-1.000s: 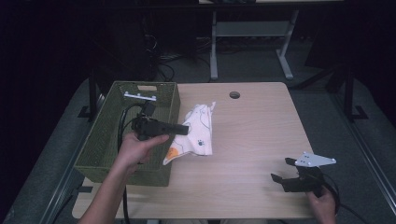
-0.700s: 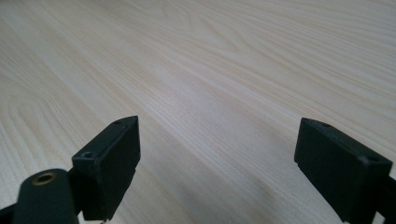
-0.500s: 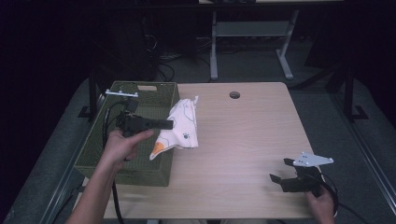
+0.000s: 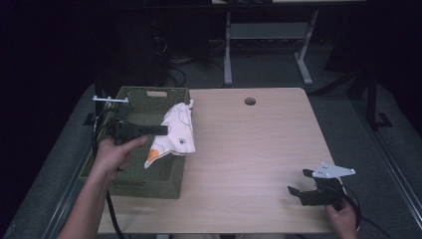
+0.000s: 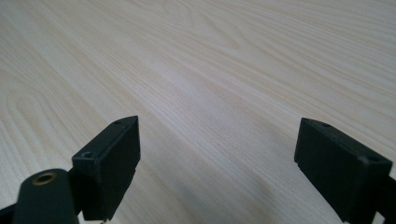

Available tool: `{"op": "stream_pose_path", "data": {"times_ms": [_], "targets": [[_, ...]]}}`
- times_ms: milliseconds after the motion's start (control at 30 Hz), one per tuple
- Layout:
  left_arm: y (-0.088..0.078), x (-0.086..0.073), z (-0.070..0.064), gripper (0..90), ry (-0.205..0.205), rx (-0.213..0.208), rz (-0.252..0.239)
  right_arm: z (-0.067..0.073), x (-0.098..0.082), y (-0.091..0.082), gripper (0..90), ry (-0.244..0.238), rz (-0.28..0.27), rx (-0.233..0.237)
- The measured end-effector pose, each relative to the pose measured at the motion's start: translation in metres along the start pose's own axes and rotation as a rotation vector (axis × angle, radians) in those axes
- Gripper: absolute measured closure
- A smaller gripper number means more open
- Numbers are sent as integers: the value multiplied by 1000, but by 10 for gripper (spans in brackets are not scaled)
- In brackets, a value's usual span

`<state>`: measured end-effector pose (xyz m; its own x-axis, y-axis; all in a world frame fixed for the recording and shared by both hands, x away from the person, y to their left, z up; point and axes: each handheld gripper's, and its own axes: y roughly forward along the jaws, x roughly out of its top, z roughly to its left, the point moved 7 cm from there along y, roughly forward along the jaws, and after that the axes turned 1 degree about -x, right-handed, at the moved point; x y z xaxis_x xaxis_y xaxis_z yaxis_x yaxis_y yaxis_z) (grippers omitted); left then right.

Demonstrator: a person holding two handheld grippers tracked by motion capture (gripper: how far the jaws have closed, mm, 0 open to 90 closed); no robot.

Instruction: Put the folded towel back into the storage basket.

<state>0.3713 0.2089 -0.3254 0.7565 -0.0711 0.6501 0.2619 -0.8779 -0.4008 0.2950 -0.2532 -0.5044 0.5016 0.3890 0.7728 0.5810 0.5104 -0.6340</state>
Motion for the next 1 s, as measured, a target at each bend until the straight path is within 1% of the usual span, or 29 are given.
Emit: {"op": "stream_pose_path", "data": {"times_ms": [33, 67, 167, 233, 300, 467, 533, 633, 667, 700, 833, 900, 1000], "targets": [[0, 0, 0, 821, 0, 0, 0, 0, 0, 0, 138, 0, 0, 0], [-6, 0, 2, 821, -5, 7, -6, 0, 0, 1, 137, -1, 3, 2], [-11, 0, 4, 821, -7, 13, -10, 1, 0, 2, 138, -2, 9, 2], [-18, 0, 9, 818, -22, 33, -21, 1, 0, 3, 137, -7, 11, 6], [-20, -1, 12, 817, -42, 48, -24, 2, 0, 4, 137, -7, 12, 11], [-27, -2, 18, 817, -43, 60, -25, 4, 1, 2, 137, -11, 8, 15], [-31, -2, 22, 817, -49, 68, -27, 4, 2, 1, 137, -17, 5, 14], [-35, -2, 26, 817, -53, 77, -28, 3, 2, -1, 137, -12, 1, 11], [-36, -2, 28, 817, -57, 84, -27, 3, 2, -1, 137, -12, 1, 11], [-38, -3, 33, 817, -58, 101, -20, 3, 1, 0, 137, -6, 4, 9], [-41, -6, 44, 818, -72, 119, -3, 3, 1, 3, 138, -11, 14, 7], [-43, -8, 49, 819, -69, 132, 7, 4, 2, 3, 137, -11, 12, 10], [-45, -9, 53, 823, -55, 137, 14, 5, 3, 2, 137, -18, 13, 4]]}}
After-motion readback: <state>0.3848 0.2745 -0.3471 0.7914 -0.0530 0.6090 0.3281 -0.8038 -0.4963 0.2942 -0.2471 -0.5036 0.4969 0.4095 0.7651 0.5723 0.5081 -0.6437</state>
